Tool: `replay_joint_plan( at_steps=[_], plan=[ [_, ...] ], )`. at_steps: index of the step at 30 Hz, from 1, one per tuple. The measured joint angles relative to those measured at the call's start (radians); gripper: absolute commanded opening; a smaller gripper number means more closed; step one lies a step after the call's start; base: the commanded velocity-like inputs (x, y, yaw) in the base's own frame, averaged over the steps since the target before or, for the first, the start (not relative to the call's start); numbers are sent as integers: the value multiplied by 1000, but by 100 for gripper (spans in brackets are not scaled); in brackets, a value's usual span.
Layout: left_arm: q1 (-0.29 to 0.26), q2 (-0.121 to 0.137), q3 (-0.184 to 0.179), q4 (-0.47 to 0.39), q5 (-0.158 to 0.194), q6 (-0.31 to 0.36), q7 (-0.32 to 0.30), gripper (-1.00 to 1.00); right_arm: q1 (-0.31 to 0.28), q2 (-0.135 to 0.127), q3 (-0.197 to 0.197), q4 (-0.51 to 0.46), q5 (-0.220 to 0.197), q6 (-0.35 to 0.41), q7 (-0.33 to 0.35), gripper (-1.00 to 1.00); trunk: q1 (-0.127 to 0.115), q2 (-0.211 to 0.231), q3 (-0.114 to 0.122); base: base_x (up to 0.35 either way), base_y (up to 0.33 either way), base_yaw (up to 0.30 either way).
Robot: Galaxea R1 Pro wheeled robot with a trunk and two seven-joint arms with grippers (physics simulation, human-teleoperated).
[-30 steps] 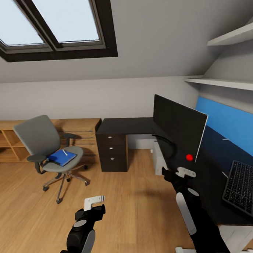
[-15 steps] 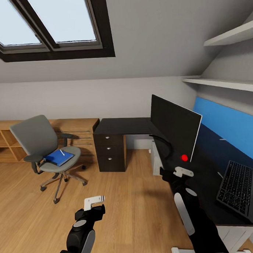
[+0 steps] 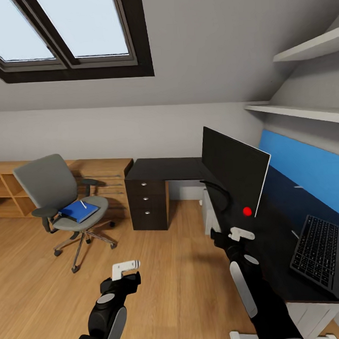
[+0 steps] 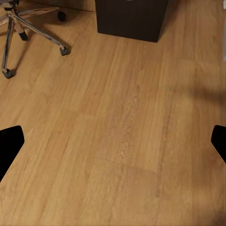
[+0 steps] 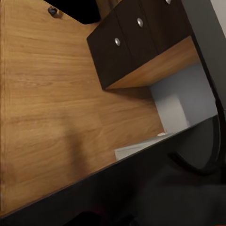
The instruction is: In the bedroom, organize the workspace by keeping the computer under the desk, ensuring the monitor is on the desk, placing the keyboard on the desk next to the monitor, placing the mouse on the desk next to the keyboard, moving the folder from the swivel chair onto the desk next to the mouse, stacking the notebook on top of the folder with the pen on top of the notebook, and positioning the swivel chair next to the desk.
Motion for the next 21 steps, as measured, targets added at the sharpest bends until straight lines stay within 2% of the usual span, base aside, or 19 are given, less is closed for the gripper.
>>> replay_joint_plan(
  at_steps=[8, 10, 11, 12, 15, 16, 17, 21],
  plan=[
    [0, 0, 0, -4, 0, 0, 0, 100, -7, -9, -6, 72, 0, -15, -1, 100, 0, 0, 0, 0, 0, 0],
    [0, 0, 0, -5, 0, 0, 0, 100, -9, -25, -7, 97, 0, -41, -3, 100, 0, 0, 0, 0, 0, 0],
    [0, 0, 0, -4, 0, 0, 0, 100, -18, -45, -7, 136, 0, -81, -4, 100, 0, 0, 0, 0, 0, 0],
    [0, 0, 0, -4, 0, 0, 0, 100, -27, -54, -8, 161, -1, -102, -4, 100, 0, 0, 0, 0, 0, 0],
    [0, 0, 0, -4, 0, 0, 0, 100, -46, -68, -8, 200, -1, -135, -4, 100, 0, 0, 0, 0, 0, 0],
    [0, 0, 0, -4, 0, 0, 0, 100, -69, -89, -8, 256, -2, -183, -5, 100, 0, 0, 0, 0, 0, 0],
    [0, 0, 0, -3, 0, 0, 0, 100, -81, -97, -8, 285, -3, -211, -5, 100, 0, 0, 0, 0, 0, 0],
    [0, 0, 0, -1, 0, 0, 0, 100, -111, -120, -10, 357, -1, -294, -4, 100, 0, 0, 0, 0, 0, 0]
  ],
)
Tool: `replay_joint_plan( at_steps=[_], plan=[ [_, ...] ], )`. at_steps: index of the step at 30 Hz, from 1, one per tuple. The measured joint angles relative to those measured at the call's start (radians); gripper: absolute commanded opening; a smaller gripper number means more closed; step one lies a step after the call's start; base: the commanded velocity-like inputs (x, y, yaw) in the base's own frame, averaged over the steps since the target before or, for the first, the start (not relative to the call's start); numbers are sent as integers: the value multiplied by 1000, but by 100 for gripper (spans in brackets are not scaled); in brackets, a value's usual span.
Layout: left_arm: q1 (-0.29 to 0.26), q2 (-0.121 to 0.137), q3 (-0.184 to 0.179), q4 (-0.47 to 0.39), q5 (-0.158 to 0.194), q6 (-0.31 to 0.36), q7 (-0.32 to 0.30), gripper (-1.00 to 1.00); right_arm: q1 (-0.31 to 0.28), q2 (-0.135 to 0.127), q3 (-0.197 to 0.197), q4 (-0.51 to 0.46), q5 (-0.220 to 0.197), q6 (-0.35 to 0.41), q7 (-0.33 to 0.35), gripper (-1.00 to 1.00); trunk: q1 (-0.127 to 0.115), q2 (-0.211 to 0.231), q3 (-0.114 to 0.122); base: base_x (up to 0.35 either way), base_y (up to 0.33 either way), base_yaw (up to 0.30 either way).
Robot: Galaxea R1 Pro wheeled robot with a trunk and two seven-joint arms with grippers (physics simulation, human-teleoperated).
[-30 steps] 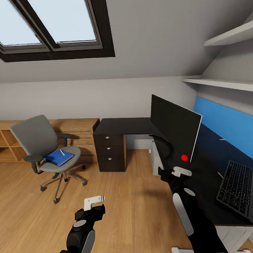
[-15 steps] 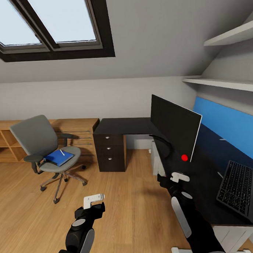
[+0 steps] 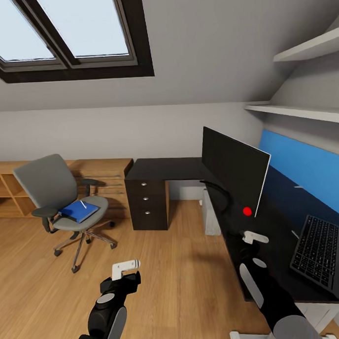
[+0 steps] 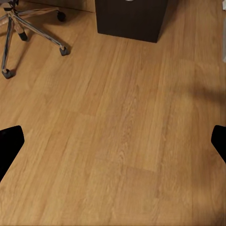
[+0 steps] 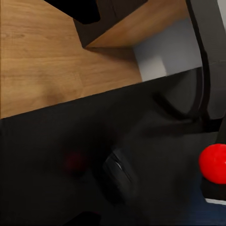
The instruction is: In the bedroom, organize the workspace by keeping the computer under the desk, ensuring the monitor is on the desk, placing the keyboard on the desk next to the monitor, placing the mouse on the desk next to the keyboard, moving the folder from the swivel chair onto the desk next to the mouse, stacking the notebook on top of the folder with the pen on top of the notebook, and positioning the swivel chair next to the desk.
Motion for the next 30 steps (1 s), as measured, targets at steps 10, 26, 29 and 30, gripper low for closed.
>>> replay_joint_plan(
  at_steps=[10, 26, 29, 30],
  plan=[
    [0, -1, 0, 1, 0, 0, 0, 100, -20, -16, 0, 34, 3, -48, 0, 100, 0, 0, 0, 0, 0, 0],
    [0, -1, 0, 1, 0, 0, 0, 100, -136, -36, -1, 260, 3, -133, -1, 100, 0, 0, 0, 0, 0, 0],
    [0, -1, 0, 1, 0, 0, 0, 100, -150, -36, -1, 290, 3, -156, -1, 100, 0, 0, 0, 0, 0, 0],
    [0, -1, -1, 2, 0, 0, 1, 100, -157, -37, -1, 303, 3, -166, -2, 100, 0, 0, 0, 0, 0, 0]
  ],
)
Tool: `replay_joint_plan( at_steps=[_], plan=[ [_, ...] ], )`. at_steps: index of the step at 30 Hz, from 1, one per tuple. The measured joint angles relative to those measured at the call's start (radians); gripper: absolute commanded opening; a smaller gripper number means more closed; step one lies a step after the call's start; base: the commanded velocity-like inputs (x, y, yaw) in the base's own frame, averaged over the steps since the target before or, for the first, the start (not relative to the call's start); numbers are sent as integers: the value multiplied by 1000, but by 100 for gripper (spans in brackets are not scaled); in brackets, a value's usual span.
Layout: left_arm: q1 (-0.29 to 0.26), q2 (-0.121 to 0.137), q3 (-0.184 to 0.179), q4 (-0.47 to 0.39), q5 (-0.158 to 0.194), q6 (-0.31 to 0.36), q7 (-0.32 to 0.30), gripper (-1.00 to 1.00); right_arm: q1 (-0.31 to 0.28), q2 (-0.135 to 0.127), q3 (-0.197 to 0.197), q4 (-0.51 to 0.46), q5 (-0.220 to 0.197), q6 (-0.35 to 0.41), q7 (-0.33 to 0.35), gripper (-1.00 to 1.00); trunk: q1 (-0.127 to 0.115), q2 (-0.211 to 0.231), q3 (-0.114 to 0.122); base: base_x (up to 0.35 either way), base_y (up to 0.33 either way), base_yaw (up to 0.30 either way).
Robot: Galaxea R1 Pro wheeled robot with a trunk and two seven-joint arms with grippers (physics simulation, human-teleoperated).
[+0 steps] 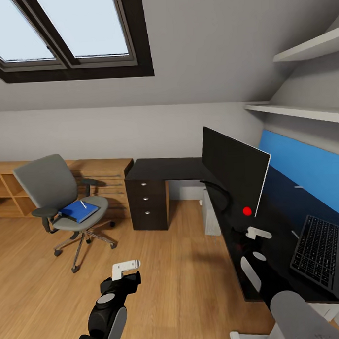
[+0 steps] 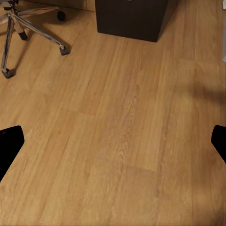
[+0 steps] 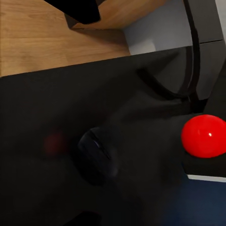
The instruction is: In the bedroom, organize the workspace by keeping the computer under the desk, ensuring the monitor is on the desk, placing the keyboard on the desk next to the monitor, placing the mouse on the desk next to the keyboard, moving the folder from the swivel chair onto the desk next to the mouse, stacking the notebook on top of the folder with the pen on top of the notebook, and positioning the swivel chair next to the desk.
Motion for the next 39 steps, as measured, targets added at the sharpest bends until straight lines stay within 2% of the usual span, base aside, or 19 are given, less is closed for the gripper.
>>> replay_joint_plan(
  at_steps=[15, 20, 24, 31, 39],
  plan=[
    [0, 0, 0, -1, 0, 0, 1, 100, -5, 3, -1, 9, -9, -1, -5, 100, 0, 0, 0, 0, 0, 0],
    [0, 0, 1, -1, 0, 0, 1, 100, -6, 3, -1, 9, -10, 4, -38, 100, 0, 0, 0, 0, 0, 0],
    [0, 0, 1, -1, 0, 0, 1, 100, -6, 2, -1, 9, -10, 33, -75, 100, 0, 0, 0, 0, 0, 0],
    [0, 0, 1, -3, 0, 0, 0, 100, -7, 0, 0, 4, -6, 103, -94, 100, 0, 0, 0, 0, 0, 0],
    [0, 0, 1, -9, 0, 1, -1, 100, -6, 1, 3, 3, -5, 109, -92, 100, 0, 0, 0, 0, 0, 0]
  ],
)
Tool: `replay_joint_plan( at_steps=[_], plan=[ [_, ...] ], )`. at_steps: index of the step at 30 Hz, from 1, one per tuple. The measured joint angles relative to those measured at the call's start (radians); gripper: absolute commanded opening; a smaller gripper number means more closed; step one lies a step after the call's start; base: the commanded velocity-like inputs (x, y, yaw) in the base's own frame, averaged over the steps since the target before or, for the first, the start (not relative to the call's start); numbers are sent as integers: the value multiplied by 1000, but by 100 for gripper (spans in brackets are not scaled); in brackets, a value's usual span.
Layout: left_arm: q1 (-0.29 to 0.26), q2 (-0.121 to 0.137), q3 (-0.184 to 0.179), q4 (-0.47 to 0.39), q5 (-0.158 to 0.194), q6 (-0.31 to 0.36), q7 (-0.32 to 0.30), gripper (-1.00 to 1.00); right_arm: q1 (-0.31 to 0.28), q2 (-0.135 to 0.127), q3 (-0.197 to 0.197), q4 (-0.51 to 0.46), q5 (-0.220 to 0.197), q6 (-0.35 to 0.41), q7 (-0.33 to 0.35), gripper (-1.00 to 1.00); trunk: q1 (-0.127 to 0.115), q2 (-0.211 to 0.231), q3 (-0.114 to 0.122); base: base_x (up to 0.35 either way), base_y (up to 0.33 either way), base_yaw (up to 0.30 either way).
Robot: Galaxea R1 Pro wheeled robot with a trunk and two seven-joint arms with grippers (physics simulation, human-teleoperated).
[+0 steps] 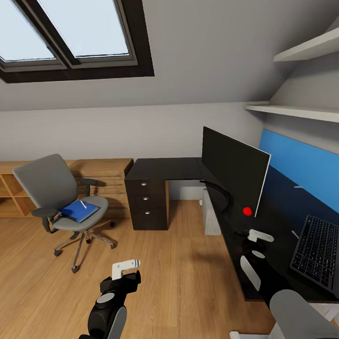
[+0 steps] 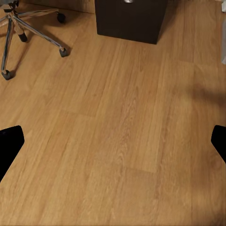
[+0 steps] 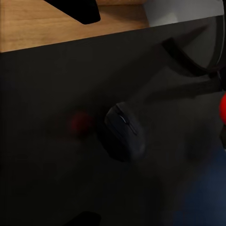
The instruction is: In the bedroom, organize the workspace by keeping the computer under the desk, ensuring the monitor is on the desk, placing the keyboard on the desk next to the monitor, placing the mouse on the desk next to the keyboard, moving the folder from the swivel chair onto the desk next to the mouse, stacking the notebook on top of the folder with the pen on top of the notebook, and positioning the swivel chair next to the desk.
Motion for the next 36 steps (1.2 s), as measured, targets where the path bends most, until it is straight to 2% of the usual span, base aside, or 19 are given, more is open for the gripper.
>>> replay_joint_plan(
  at_steps=[26, 36],
  plan=[
    [0, -1, -3, -29, 0, 2, 0, 100, 5, 1, 0, 3, -1, 1, 1, 100, 0, 0, 0, 0, 0, 0],
    [0, -3, -3, -29, 0, 2, 0, 100, 5, -1, -1, 4, 0, 1, -3, 100, 38, -70, -31, 0, 0, 0]
  ],
)
